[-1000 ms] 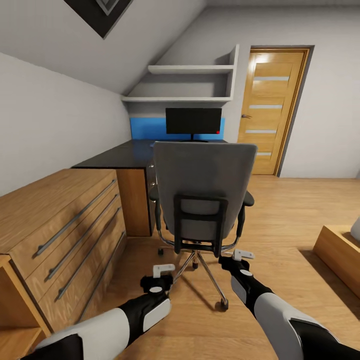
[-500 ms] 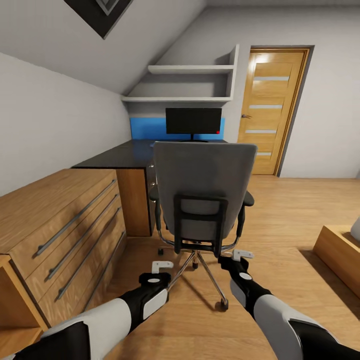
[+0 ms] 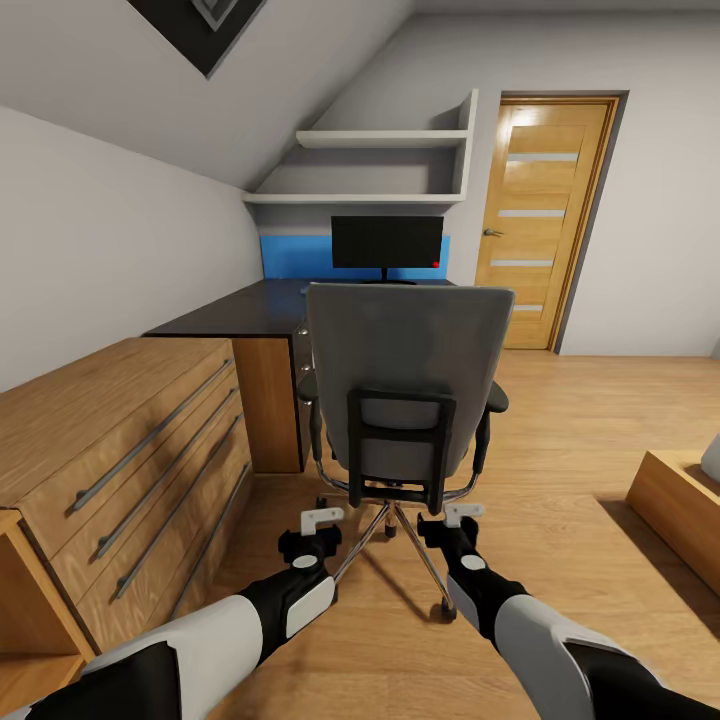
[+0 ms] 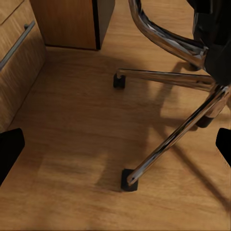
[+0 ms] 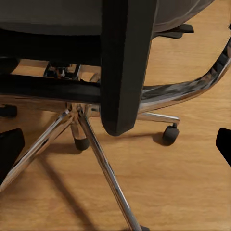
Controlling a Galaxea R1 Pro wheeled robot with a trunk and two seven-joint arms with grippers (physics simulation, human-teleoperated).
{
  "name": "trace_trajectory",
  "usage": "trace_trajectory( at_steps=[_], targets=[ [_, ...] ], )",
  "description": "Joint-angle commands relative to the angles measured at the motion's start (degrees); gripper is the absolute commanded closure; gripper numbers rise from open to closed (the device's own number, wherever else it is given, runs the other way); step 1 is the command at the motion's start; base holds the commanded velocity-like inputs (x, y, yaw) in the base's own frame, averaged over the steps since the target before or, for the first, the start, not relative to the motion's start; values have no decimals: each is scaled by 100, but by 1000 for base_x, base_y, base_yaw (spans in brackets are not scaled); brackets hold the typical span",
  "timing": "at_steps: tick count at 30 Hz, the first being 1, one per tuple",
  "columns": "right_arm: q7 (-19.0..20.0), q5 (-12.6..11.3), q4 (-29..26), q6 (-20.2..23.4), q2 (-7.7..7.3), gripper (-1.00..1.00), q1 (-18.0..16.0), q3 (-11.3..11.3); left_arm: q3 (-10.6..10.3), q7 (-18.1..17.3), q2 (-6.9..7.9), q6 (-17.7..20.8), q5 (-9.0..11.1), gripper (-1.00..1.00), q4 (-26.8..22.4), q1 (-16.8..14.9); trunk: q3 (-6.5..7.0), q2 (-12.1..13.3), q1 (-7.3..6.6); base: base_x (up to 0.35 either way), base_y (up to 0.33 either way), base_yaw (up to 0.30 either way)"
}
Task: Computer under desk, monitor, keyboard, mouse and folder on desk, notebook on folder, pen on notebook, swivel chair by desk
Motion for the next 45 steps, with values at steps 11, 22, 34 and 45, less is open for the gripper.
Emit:
trace_trajectory(
  at_steps=[11,22,34,45],
  targets=[
    [-27,189,101,-67,33,-100,-4,-42,-53,-38,0,-123,51,-100,-3,-7,-6,-3,-1,0,0,0],
    [-43,181,133,-77,35,-100,-4,-46,-62,-372,0,-128,53,-100,-7,-7,-6,-3,-1,0,0,0],
    [-46,173,138,-76,35,-100,-4,-46,-63,-523,0,-145,29,-100,-64,-7,6,-3,-1,0,0,-106],
    [-37,173,139,-79,35,-100,-4,-46,-54,-556,0,-144,23,-100,-335,-7,-124,-11,14,0,0,-51]
  ],
)
